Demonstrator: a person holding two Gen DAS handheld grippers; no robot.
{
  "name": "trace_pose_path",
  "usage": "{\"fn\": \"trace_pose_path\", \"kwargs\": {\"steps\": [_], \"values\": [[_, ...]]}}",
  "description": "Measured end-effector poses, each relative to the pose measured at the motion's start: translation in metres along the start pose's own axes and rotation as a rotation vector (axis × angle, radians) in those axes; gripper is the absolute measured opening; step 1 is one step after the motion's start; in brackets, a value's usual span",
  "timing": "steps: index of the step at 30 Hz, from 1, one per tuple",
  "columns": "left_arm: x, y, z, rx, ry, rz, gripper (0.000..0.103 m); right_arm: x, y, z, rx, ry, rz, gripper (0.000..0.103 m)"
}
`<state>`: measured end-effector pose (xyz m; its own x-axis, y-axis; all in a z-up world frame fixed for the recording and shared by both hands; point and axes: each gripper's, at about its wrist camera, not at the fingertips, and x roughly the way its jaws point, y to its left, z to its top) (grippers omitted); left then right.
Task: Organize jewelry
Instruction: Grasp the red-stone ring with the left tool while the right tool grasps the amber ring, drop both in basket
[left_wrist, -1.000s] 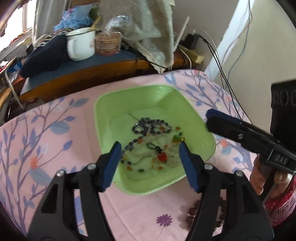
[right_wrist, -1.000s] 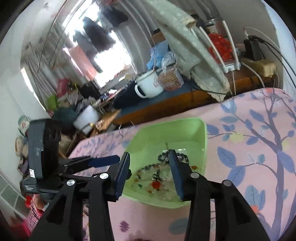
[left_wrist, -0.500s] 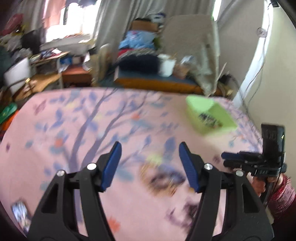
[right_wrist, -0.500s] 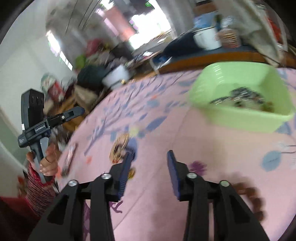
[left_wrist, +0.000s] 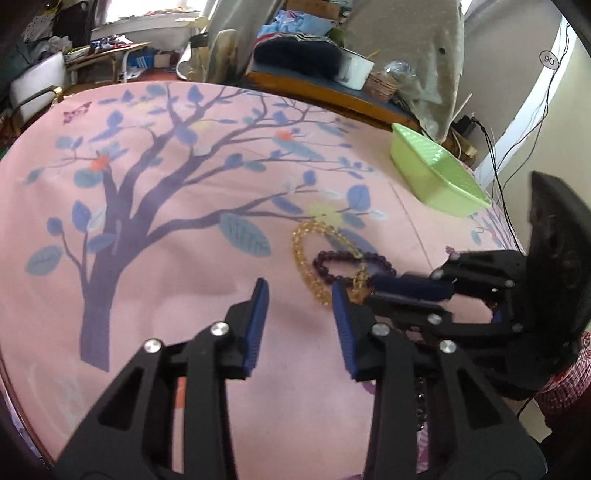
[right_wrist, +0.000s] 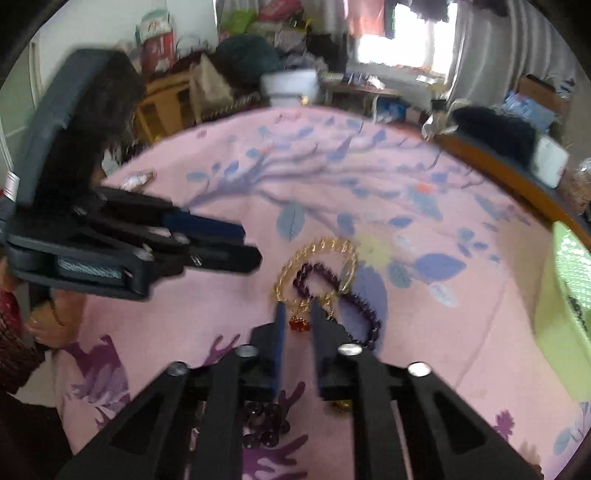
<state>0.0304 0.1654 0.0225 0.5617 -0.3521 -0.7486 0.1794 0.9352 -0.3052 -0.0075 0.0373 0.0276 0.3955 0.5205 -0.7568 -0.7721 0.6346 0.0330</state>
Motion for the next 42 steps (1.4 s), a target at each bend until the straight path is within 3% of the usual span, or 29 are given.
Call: {"fn": "trace_pose_path", "kwargs": {"steps": [5,11,17,18,19,23,26,28,29,30,31,33,37,42], "values": [[-0.011,-0.003,-0.005,0.032,-0.019,-0.008,0.034,-0.019,-0.008,-0.031,0.039,0.041,0.049,0.0],[-0.006,-0.031,-0.007,0.108,0.015,-0.085,0.034,-0.07,-0.043,-0.061,0.252,-0.14,0.074,0.0],[0.011,-0.062,-0.012,0.206,0.058,-0.07,0.034,-0.07,-0.064,-0.073,0.344,-0.13,0.073,0.0],[0.015,-0.064,-0.012,0.212,0.064,-0.068,0.034,-0.067,-0.062,-0.073,0.342,-0.116,0.076,0.004],[0.019,-0.066,-0.013,0.218,0.073,-0.062,0.034,-0.064,-0.061,-0.072,0.34,-0.1,0.078,0.024],[0.031,-0.07,-0.016,0.242,0.095,-0.024,0.034,-0.06,-0.046,-0.071,0.264,-0.064,0.028,0.026],[0.033,-0.07,-0.017,0.253,0.083,-0.019,0.034,-0.055,-0.04,-0.066,0.201,-0.04,-0.016,0.026],[0.035,-0.069,-0.016,0.25,0.074,-0.014,0.016,-0.05,-0.034,-0.059,0.15,-0.021,-0.052,0.026],[0.036,-0.068,-0.015,0.247,0.069,-0.002,0.013,-0.047,-0.034,-0.058,0.134,-0.016,-0.061,0.026],[0.036,-0.065,-0.014,0.237,0.07,-0.007,0.011,-0.042,-0.032,-0.054,0.114,-0.008,-0.068,0.024],[0.035,-0.063,-0.013,0.223,0.075,-0.021,0.007,-0.038,-0.03,-0.051,0.093,-0.002,-0.075,0.011],[0.03,-0.062,-0.014,0.218,0.07,-0.028,0.007,-0.029,-0.023,-0.042,0.038,0.008,-0.074,0.0],[0.017,-0.063,-0.015,0.22,0.056,-0.054,0.007,-0.029,-0.02,-0.042,0.016,0.006,-0.058,0.0],[0.014,-0.086,0.003,0.258,0.058,-0.114,0.007,-0.068,-0.056,-0.057,0.167,-0.067,-0.033,0.0]]}}
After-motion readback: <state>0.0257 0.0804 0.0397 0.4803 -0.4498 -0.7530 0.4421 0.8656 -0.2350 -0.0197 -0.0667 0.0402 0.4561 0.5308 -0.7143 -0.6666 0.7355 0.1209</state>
